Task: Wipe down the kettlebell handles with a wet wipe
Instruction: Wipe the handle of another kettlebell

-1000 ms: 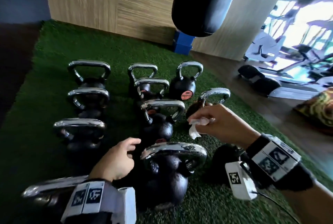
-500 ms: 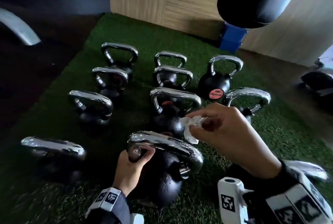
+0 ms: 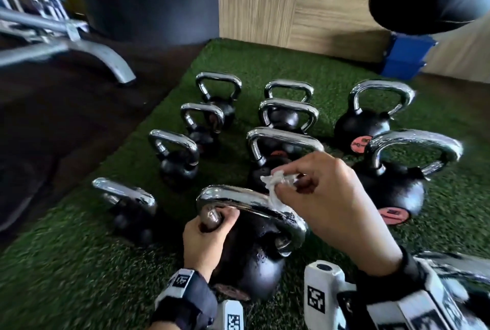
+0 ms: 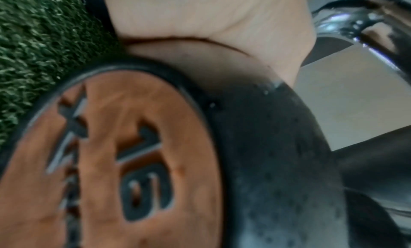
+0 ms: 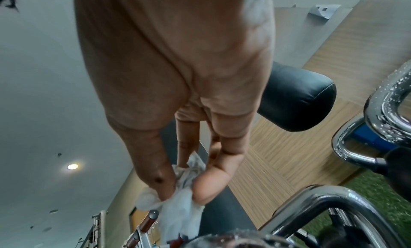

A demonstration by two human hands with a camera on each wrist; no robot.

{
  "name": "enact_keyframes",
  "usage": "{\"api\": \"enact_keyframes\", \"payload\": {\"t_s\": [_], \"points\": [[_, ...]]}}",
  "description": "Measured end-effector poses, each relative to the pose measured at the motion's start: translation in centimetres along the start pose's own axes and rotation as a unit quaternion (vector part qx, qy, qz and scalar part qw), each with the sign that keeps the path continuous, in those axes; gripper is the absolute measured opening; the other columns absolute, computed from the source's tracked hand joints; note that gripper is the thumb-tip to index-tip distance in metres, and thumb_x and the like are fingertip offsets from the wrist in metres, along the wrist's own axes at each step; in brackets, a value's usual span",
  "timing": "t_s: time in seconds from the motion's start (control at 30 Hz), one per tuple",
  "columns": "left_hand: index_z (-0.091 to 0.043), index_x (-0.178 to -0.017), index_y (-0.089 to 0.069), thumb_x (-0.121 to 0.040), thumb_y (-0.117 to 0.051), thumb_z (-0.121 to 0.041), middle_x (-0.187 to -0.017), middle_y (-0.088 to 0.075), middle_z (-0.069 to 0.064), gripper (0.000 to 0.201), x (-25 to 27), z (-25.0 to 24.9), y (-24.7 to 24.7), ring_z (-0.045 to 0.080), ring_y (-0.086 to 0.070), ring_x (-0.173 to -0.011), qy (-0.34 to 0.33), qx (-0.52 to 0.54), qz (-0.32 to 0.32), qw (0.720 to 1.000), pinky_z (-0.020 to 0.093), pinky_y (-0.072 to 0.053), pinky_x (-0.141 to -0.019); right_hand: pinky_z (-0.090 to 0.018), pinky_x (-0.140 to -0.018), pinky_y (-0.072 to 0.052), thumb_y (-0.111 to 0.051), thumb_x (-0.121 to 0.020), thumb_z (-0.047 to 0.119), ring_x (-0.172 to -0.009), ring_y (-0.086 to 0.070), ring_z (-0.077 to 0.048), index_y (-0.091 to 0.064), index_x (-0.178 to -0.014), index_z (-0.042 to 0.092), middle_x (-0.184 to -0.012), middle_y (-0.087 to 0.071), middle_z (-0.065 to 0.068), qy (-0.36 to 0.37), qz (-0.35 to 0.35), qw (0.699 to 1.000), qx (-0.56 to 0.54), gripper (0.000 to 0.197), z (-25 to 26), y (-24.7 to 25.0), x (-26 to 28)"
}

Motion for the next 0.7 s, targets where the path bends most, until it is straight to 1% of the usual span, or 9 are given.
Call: {"api": "enact_keyframes", "payload": {"t_s": [0.07, 0.1, 0.17, 0.23, 0.33, 0.37, 0.47, 0.57, 0.7], "points": [[-0.027, -0.085, -0.082, -0.063, -0.089, -0.048, -0.085, -0.081, -0.003, 0.031, 0.2, 0.2, 0.1, 0.006, -0.075, -0.085, -0.003, -0.003, -0.015, 1.0, 0.014, -0.054, -0.072, -0.003, -0.061, -0.042, -0.078, -0.078, 0.023, -0.067, -0.061, 0.009, -0.078, -0.089, 0.035, -0.073, -0.066, 0.024, 0.006, -0.016, 1.0, 0.002, 0.016, 0.1, 0.1, 0.1], [-0.028, -0.086, -0.082, -0.062, -0.088, -0.051, -0.086, -0.081, -0.004, 0.033, 0.3, 0.3, 0.2, 0.006, -0.076, -0.087, -0.001, -0.005, -0.016, 1.0, 0.013, -0.054, -0.072, -0.004, -0.062, -0.042, -0.079, -0.077, 0.021, -0.067, -0.061, 0.008, -0.077, -0.091, 0.034, -0.071, -0.066, 0.023, 0.01, -0.024, 1.0, -0.002, 0.019, 0.2, 0.1, 0.2], [-0.03, -0.089, -0.082, -0.063, -0.088, -0.053, -0.089, -0.081, -0.007, 0.035, 0.2, 0.3, 0.3, 0.005, -0.076, -0.091, 0.005, -0.007, -0.012, 1.0, 0.011, -0.053, -0.074, -0.007, -0.064, -0.046, -0.08, -0.076, 0.018, -0.069, -0.063, 0.002, -0.073, -0.092, 0.032, -0.072, -0.068, 0.017, 0.022, -0.04, 0.999, -0.008, 0.022, 0.7, 0.0, 0.6], [-0.031, -0.091, -0.082, -0.064, -0.088, -0.053, -0.091, -0.081, -0.008, 0.036, 0.2, 0.4, 0.4, 0.004, -0.075, -0.094, 0.009, -0.013, -0.008, 1.0, 0.011, -0.053, -0.075, -0.008, -0.065, -0.045, -0.08, -0.075, 0.018, -0.07, -0.063, -0.002, -0.073, -0.087, 0.03, -0.073, -0.068, 0.015, 0.037, -0.046, 0.998, 0.011, 0.018, 1.4, -0.3, 0.9], [-0.031, -0.092, -0.082, -0.064, -0.087, -0.051, -0.093, -0.081, -0.008, 0.034, 0.2, 0.4, 0.4, 0.004, -0.075, -0.095, 0.004, -0.013, 0.01, 1.0, 0.008, -0.052, -0.077, -0.005, -0.071, -0.042, -0.081, -0.077, 0.019, -0.075, -0.062, -0.001, -0.078, -0.085, 0.028, -0.083, -0.069, 0.013, 0.048, -0.032, 0.997, 0.051, 0.013, 2.1, -1.2, 1.1], [-0.032, -0.092, -0.082, -0.064, -0.087, -0.052, -0.093, -0.081, -0.008, 0.035, 0.3, 0.4, 0.4, 0.004, -0.075, -0.096, 0.005, -0.014, 0.015, 1.0, 0.009, -0.053, -0.079, -0.004, -0.072, -0.04, -0.081, -0.078, 0.019, -0.077, -0.061, -0.001, -0.079, -0.086, 0.027, -0.086, -0.069, 0.013, 0.053, -0.028, 0.996, 0.062, 0.012, 2.3, -1.5, 1.2], [-0.031, -0.094, -0.082, -0.062, -0.086, -0.052, -0.096, -0.081, -0.007, 0.039, 0.4, 0.3, 0.5, 0.005, -0.075, -0.099, 0.009, -0.004, 0.03, 0.999, 0.023, -0.053, -0.089, -0.003, -0.069, -0.038, -0.078, -0.083, 0.02, -0.079, -0.058, -0.002, -0.079, -0.091, 0.025, -0.091, -0.067, 0.01, 0.062, -0.007, 0.993, 0.101, 0.01, 2.9, -2.7, 1.1], [-0.03, -0.096, -0.082, -0.061, -0.086, -0.052, -0.099, -0.08, -0.006, 0.041, 0.4, 0.0, 0.4, 0.006, -0.074, -0.102, 0.012, 0.005, 0.046, 0.999, 0.028, -0.051, -0.093, -0.011, -0.069, -0.038, -0.072, -0.088, 0.02, -0.08, -0.059, -0.007, -0.08, -0.093, 0.022, -0.093, -0.062, 0.006, 0.064, 0.016, 0.988, 0.137, 0.01, 2.9, -3.7, 1.0], [-0.03, -0.096, -0.082, -0.061, -0.085, -0.053, -0.101, -0.08, -0.008, 0.041, 0.4, 0.1, 0.5, 0.005, -0.073, -0.103, 0.012, 0.005, 0.052, 0.999, 0.028, -0.051, -0.094, -0.001, -0.063, -0.036, -0.077, -0.086, 0.018, -0.071, -0.051, -0.002, -0.081, -0.093, 0.021, -0.086, -0.055, 0.01, 0.059, 0.001, 0.989, 0.134, 0.009, 2.3, -3.5, 1.8]]}}
Point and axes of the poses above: each hand's wrist, its own x-axis away from the middle knuckle, its own y-axis out of the back of the hand, z = x × y, the point moved 3 cm from there along -x, towards the middle knuckle
